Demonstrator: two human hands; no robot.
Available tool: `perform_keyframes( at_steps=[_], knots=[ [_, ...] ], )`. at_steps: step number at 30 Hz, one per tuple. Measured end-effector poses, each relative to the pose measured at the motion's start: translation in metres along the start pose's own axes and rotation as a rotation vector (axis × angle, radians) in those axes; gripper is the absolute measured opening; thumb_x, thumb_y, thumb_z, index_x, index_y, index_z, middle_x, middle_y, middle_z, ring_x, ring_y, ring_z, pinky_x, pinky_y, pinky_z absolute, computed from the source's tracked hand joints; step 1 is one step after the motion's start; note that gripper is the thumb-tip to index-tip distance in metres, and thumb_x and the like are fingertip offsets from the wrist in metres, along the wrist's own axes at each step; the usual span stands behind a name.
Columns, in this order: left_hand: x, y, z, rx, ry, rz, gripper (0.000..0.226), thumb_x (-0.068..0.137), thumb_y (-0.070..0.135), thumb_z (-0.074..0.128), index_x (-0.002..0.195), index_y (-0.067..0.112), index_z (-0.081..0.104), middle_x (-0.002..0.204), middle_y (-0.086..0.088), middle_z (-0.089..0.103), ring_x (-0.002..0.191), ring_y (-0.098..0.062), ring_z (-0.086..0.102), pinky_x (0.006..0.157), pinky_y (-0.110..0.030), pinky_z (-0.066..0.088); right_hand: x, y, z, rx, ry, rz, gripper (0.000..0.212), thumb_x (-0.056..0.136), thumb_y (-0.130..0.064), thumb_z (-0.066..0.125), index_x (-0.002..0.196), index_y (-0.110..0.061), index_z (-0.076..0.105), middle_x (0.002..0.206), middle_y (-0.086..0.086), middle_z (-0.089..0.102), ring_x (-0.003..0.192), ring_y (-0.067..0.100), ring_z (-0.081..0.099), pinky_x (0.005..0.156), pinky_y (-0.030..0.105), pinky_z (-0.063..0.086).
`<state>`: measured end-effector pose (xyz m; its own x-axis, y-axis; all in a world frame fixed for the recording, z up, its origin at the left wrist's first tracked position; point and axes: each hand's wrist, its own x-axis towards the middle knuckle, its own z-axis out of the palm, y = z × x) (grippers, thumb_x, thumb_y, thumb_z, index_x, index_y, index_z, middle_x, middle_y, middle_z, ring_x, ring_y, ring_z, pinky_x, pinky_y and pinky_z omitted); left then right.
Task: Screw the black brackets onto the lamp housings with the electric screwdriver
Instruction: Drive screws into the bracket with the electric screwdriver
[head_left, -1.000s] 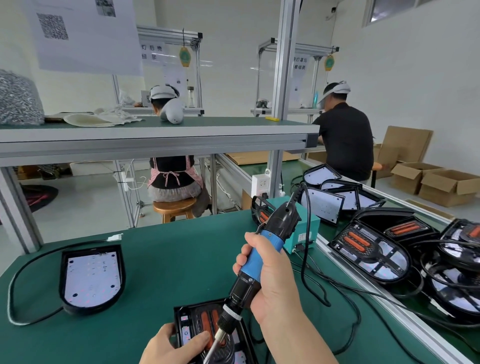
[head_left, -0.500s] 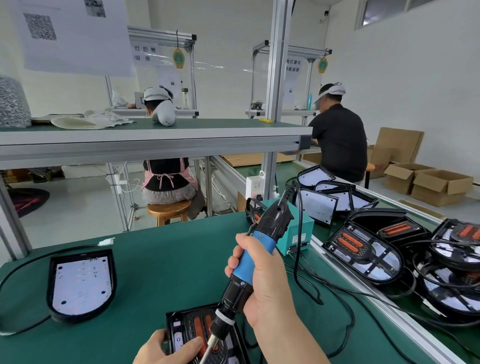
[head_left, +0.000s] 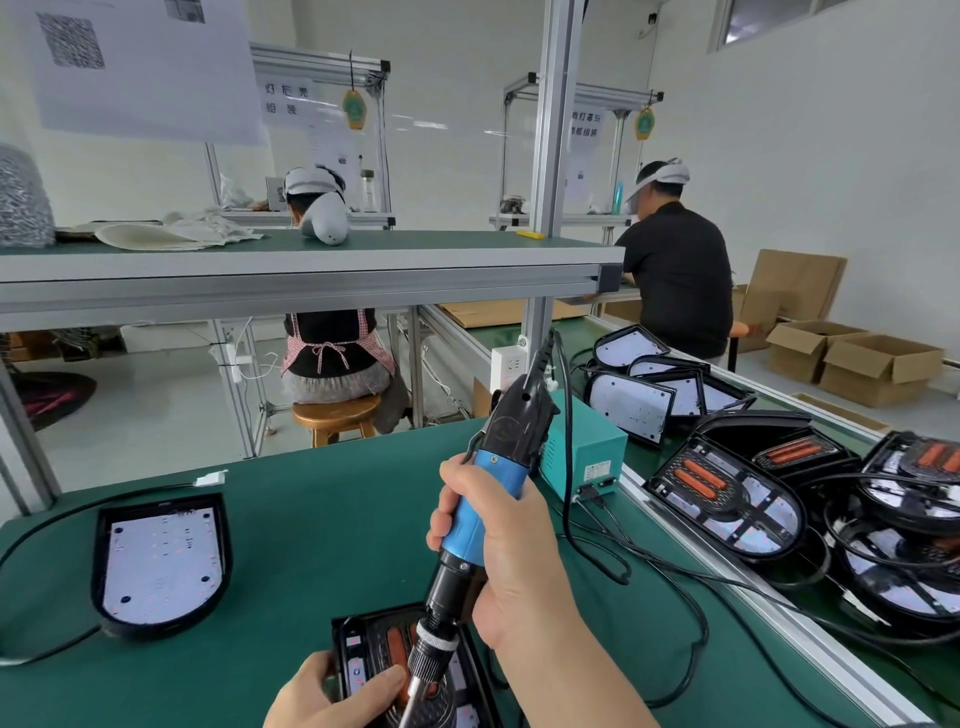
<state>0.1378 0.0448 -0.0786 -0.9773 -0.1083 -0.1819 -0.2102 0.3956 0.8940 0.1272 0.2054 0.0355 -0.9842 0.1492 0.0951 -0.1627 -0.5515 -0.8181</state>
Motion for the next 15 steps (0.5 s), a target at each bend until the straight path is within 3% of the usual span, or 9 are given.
perform_keyframes(
  at_steps=[12, 15],
  knots=[
    [0.0086, 0.0003, -0.0014, -0.100, -0.082, -0.014, 0.037, 0.068, 0.032, 0.090, 0.095, 0.016, 0.070, 0.085, 0.003, 0.073, 0.081, -0.010, 0.067, 0.064, -0.023, 0.045, -0.0007, -0.0032, 0.0068, -0.049, -0.059, -0.054, 0.021, 0.072, -0.014, 0.072, 0.086, -0.011, 0.057, 0.061, 0.005, 0.050, 0.048, 0.018, 0.049, 0.051, 0.028, 0.044],
    [0.0036, 0.0014, -0.0019, -0.140, -0.086, -0.011, 0.036, 0.070, 0.033, 0.089, 0.094, 0.015, 0.069, 0.073, 0.007, 0.073, 0.067, -0.007, 0.067, 0.053, -0.022, 0.044, -0.0039, -0.0030, 0.0103, -0.087, -0.091, -0.090, 0.022, 0.074, -0.014, 0.071, 0.090, -0.009, 0.056, 0.060, 0.004, 0.050, 0.047, 0.017, 0.049, 0.050, 0.026, 0.045]
  ],
)
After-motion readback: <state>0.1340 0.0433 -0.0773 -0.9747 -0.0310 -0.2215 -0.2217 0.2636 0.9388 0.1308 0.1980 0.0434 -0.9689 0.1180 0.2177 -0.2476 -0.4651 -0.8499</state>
